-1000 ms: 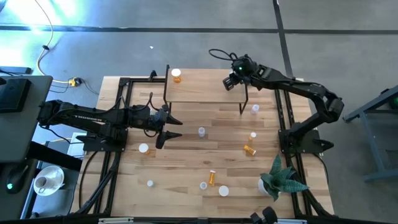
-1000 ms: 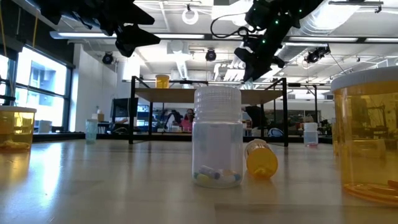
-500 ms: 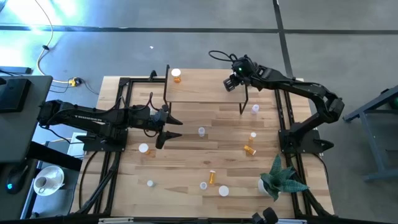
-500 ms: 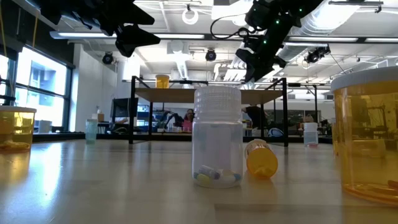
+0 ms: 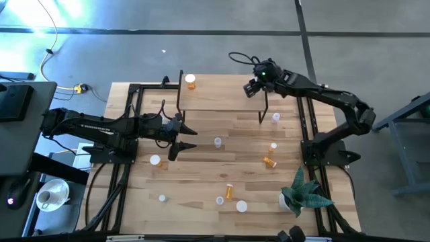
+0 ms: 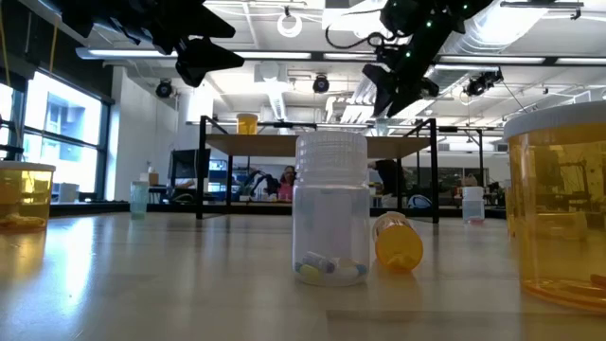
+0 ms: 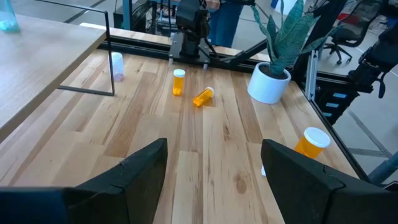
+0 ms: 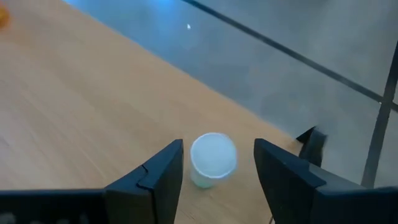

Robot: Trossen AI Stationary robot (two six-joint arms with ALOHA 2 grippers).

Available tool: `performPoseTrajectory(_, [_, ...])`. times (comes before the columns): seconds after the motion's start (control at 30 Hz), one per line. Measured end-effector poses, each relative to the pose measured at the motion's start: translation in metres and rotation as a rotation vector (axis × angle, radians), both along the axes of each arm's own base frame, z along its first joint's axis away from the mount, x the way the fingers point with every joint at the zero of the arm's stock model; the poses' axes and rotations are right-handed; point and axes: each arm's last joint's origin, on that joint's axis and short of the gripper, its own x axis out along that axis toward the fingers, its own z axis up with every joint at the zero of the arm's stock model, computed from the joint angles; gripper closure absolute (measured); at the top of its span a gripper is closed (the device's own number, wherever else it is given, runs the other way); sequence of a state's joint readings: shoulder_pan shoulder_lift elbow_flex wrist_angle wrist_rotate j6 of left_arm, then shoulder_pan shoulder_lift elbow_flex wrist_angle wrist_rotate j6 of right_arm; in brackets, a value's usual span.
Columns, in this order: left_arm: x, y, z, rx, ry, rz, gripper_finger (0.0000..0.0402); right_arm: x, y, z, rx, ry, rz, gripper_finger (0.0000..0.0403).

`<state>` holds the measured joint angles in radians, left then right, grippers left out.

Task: Pick and place medicine bottles onto shelf by color
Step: Put the center transparent pill bottle on the shelf

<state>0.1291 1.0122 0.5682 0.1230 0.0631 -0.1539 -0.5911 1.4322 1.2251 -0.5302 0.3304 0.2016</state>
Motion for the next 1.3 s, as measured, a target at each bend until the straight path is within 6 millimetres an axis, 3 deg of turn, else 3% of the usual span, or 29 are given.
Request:
performPoseTrajectory(0.27, [0.0,0.0,0.0,0.0,0.001,0.0,0.0151,-0.021,0.02,0.025,-0.002,-0.045,0.029,0.0215])
performPoseTrajectory(0.5, [0.0,0.0,0.0,0.0,0.003,0.0,0.0151,-0.027,0.062,0.026,0.17,-0.01,0.243,0.0215])
performPoseTrajectory(0.73, [-0.001,0.0,-0.002,-0.004,0.025,0.0,0.0151,-0.018,0.11,-0.002,0.261,0.054,0.467,0.0215])
performPoseTrajectory(0.93, [-0.001,0.0,-0.002,-0.004,0.025,0.0,0.0151,-0.007,0.146,-0.028,0.266,0.0,0.585,0.0215])
performPoseTrajectory(1.1, [-0.001,0.0,-0.002,-0.006,0.025,0.001,0.0151,0.004,0.169,-0.043,0.193,-0.127,0.684,0.0215])
performPoseTrajectory(1.3, [-0.001,0.0,-0.003,-0.004,0.028,0.0,0.0151,0.012,0.187,-0.042,0.038,-0.276,0.68,0.0215])
